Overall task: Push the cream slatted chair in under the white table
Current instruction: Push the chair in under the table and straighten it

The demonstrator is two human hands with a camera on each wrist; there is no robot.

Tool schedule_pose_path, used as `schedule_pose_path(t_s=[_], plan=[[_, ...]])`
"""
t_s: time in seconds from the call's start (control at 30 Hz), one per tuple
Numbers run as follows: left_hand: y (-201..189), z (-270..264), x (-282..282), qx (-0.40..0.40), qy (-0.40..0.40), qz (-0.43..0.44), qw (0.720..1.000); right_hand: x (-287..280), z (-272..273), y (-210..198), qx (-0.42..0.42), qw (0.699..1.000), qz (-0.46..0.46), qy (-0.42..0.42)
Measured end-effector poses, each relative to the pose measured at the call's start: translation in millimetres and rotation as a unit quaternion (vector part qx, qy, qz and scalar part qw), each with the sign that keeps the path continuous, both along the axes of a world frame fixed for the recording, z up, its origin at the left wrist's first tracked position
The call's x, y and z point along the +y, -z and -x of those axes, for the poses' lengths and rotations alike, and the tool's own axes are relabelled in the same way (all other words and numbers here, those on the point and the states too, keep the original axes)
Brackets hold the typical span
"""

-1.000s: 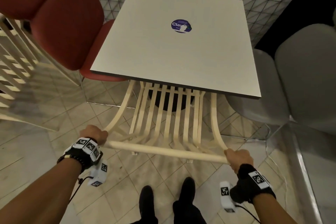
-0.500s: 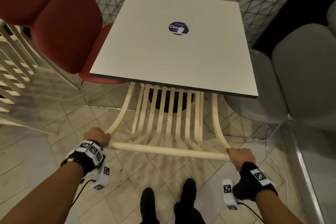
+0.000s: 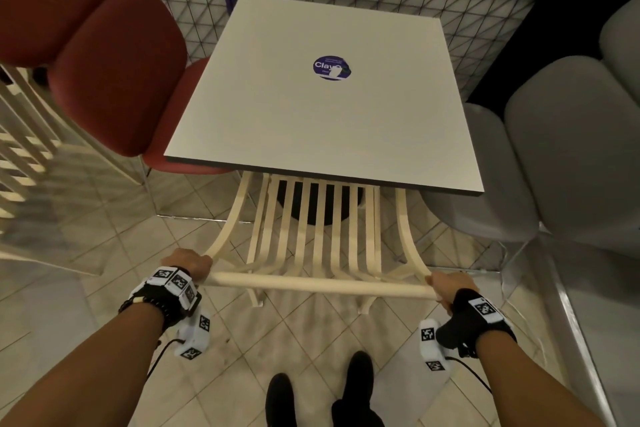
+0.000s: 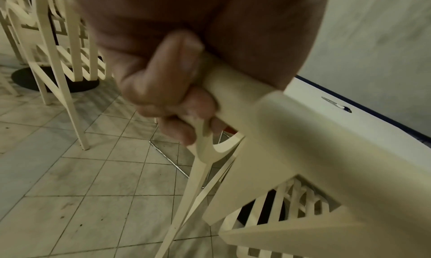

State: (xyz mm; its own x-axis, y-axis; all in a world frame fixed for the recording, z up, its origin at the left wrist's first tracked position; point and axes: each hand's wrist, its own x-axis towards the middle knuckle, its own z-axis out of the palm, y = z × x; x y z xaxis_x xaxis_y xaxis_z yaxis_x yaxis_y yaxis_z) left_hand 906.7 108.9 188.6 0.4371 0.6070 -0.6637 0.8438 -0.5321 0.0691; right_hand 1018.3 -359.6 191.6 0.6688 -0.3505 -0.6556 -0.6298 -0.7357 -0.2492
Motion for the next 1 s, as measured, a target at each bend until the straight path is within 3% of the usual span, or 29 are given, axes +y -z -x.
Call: schedule_pose_path(t_s=[0.23,0.6,0.73,0.8,0.9,1.0], plan=[[2,11,6,0.026,0.055,-0.01,0.998,2,15,0,-0.018,0.999,0.01,0.025],[-6,3,5,-0.03,0.011,-0.013,0.999,8,8,1,0.002,0.999,0.027,-0.032],[-6,4,5,-0.037,0.024,-0.019,0.999,15,16,-6,-0.055,0.997,0.043,-0.014],[-7,5,3,-0.043,0.029,-0.026,0.998,24,29,-10,-0.123,0.985,0.096,-0.072],[-7,12,-4,-0.1,0.027,-0.055,0.993,40,68,-13,-0.223,0.941,0.131,-0.22],[-13,30,-30,-0.141,0.104,-0.116,0.978,50,97,-12,-0.265,0.907,0.155,-0.288]])
